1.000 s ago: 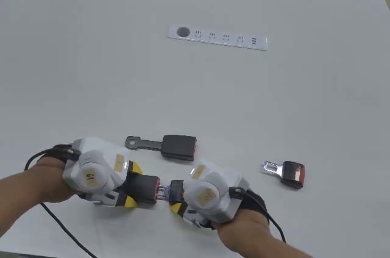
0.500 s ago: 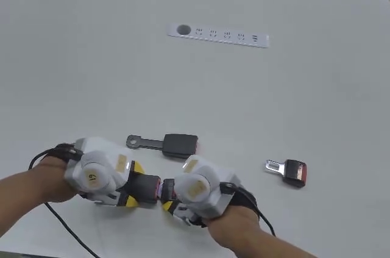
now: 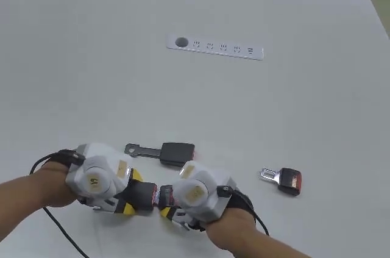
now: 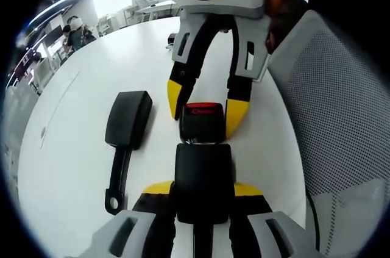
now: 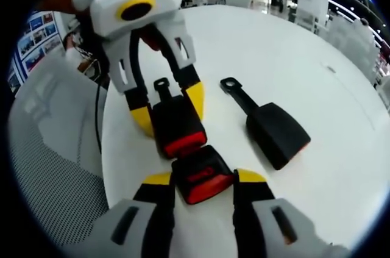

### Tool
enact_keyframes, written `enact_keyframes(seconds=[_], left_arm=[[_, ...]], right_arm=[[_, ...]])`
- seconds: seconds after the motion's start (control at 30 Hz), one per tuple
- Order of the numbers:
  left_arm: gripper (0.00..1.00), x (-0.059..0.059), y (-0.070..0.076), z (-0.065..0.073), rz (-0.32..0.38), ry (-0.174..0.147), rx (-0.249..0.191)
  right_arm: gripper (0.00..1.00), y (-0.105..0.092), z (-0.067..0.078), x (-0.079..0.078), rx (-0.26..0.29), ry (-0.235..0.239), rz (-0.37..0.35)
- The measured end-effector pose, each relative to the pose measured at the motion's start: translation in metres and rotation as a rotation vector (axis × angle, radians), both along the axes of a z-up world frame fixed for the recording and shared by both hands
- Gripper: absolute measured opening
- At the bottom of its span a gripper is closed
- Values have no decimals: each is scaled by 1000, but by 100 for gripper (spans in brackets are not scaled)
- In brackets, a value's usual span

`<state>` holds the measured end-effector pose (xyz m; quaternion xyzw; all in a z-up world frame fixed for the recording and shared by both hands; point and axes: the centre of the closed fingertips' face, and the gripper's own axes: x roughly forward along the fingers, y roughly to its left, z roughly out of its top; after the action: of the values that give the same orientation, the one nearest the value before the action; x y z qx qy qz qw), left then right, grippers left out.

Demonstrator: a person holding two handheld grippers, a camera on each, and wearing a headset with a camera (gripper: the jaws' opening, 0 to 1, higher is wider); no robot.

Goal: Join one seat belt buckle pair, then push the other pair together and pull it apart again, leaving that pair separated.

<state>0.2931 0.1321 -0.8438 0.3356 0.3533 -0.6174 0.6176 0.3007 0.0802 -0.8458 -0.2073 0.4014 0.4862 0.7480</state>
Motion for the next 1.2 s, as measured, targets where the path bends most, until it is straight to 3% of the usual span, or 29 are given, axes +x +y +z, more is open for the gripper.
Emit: enact_keyframes(seconds=[0.13,0.4,0.63,0.73,1.2], left_arm=[[34,0,0,0,3,-3,8],[34,1,2,1,14,1,-24],[34,0,1,2,-1,9,-43],[34,2,2,1,-13,3,-41],[34,1,0,2,-24,15,-55]], right_arm=[[36,-1,1,1,12,-6,4],[36,-1,1,1,5,-47,38],[35,-4,1,-1,28,-74,98],[33,-7,1,-4,29,-93,165],[32,-8,2,-5,75,-81,214]])
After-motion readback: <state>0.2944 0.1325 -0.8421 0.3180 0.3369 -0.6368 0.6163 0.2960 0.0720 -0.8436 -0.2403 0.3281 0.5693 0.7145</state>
